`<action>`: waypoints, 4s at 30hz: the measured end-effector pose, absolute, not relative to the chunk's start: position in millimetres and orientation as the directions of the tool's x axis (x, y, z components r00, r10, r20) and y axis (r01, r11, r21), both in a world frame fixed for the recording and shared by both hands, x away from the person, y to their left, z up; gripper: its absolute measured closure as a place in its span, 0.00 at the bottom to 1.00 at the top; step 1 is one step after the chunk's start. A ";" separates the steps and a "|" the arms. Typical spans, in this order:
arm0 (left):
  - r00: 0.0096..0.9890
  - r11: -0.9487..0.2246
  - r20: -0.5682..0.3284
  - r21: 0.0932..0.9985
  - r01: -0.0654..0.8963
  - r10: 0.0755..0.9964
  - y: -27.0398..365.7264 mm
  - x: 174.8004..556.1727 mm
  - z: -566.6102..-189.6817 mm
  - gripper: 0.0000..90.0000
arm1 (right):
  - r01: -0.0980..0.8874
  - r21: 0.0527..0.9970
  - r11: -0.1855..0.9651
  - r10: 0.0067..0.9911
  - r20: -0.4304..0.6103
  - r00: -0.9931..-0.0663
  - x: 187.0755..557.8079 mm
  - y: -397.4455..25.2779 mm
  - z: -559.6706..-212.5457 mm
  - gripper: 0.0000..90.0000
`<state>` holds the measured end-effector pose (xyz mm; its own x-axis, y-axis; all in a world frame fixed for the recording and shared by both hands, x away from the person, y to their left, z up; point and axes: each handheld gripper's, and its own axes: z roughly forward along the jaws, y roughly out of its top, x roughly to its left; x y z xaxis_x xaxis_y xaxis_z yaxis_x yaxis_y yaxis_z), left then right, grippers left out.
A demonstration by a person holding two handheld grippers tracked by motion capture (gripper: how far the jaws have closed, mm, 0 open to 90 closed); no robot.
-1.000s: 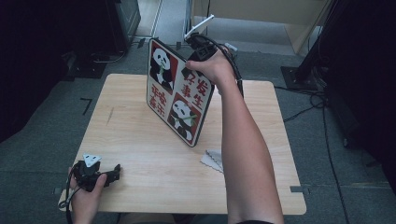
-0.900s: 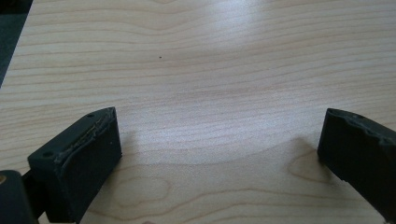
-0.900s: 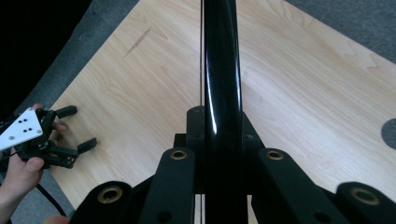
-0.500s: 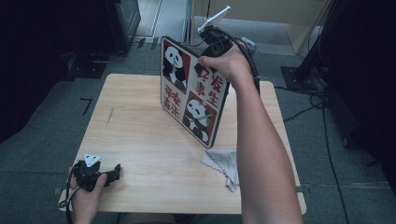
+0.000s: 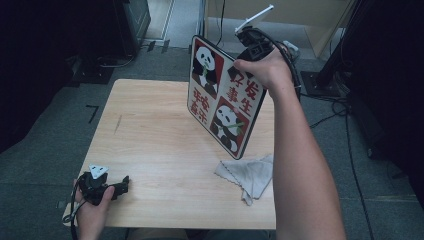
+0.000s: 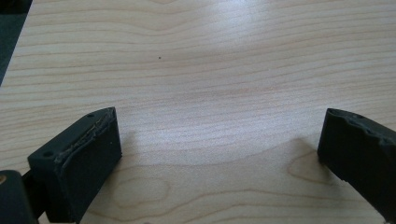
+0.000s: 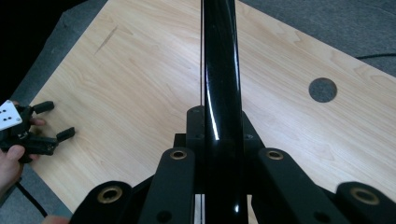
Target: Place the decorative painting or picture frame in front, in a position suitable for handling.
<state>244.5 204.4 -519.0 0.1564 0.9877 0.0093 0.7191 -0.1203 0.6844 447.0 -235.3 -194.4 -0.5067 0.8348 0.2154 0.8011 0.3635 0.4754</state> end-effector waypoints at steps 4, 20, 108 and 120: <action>0.156 -0.120 0.010 0.685 0.719 0.988 204.4 244.5 -519.1 0.00 | 0.811 0.474 0.343 0.841 0.230 -0.490 441.6 -252.5 -195.6 0.91; 0.157 -0.121 0.010 0.684 0.719 0.987 204.4 244.4 -519.0 0.00 | 0.823 0.488 0.291 0.873 0.215 -0.437 424.4 -306.9 -194.2 0.91; 0.729 -0.497 -0.034 0.709 0.500 0.684 -67.5 268.4 -513.4 0.62 | 0.821 0.449 0.354 0.836 0.241 -0.493 430.1 -317.6 -235.3 0.91; 0.762 -0.563 0.027 0.691 0.453 0.647 -68.0 269.7 -510.9 1.00 | 0.825 0.439 0.355 0.837 0.244 -0.490 429.8 -318.2 -235.7 0.91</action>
<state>269.7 -68.0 -510.9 0.7623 0.6467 0.0266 0.4532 -0.5627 0.6914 429.8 -318.2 -235.7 -0.4897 0.8371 0.2437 0.8252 0.3548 0.4394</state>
